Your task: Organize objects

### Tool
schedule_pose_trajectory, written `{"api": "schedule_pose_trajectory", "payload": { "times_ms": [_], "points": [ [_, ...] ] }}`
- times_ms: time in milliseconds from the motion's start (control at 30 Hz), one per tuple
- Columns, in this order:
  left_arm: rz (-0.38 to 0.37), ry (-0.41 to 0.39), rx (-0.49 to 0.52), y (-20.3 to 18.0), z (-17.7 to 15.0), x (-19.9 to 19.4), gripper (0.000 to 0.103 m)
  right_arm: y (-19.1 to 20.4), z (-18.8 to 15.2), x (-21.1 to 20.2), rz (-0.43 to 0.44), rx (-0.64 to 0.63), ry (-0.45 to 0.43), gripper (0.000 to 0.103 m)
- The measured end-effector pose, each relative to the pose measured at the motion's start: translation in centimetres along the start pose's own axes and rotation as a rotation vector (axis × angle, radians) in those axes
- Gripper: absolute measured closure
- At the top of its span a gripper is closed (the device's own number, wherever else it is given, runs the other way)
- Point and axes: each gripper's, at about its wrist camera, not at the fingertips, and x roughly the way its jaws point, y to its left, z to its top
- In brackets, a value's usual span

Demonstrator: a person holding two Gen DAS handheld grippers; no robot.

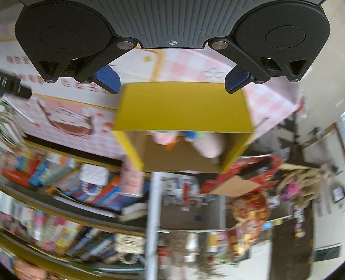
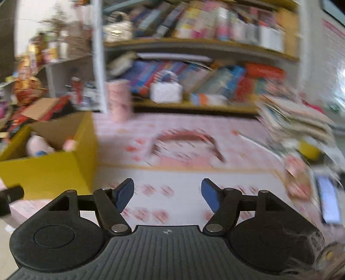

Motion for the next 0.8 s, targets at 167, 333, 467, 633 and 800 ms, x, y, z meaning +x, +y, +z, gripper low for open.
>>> {"api": "schedule_pose_trajectory", "payload": {
  "times_ms": [167,333,467,633,800],
  "points": [
    [-0.068,0.013,0.053,-2.8,-0.2,0.2,0.000,-2.2,-2.1,-0.8,-0.056,0.043,0.049,0.035],
    [-0.096,0.032,0.102,-4.6,-1.1,-0.1,0.000,-3.3,-3.2,-1.4,-0.075,0.061,0.057,0.016],
    [-0.099,0.055,0.112,-5.1,-2.2,-0.4,0.000,-3.4,-3.7,-2.4,-0.084,0.044,0.044,0.006],
    [-0.104,0.073,0.131,-5.6,-3.1,-0.9,0.000,-3.2,-4.1,-2.7,-0.088,0.031,0.060,0.000],
    [-0.084,0.078,0.132,-5.4,-3.3,-1.1,0.000,-2.6,-4.3,-2.8,-0.081,0.013,0.069,0.000]
  ]
}}
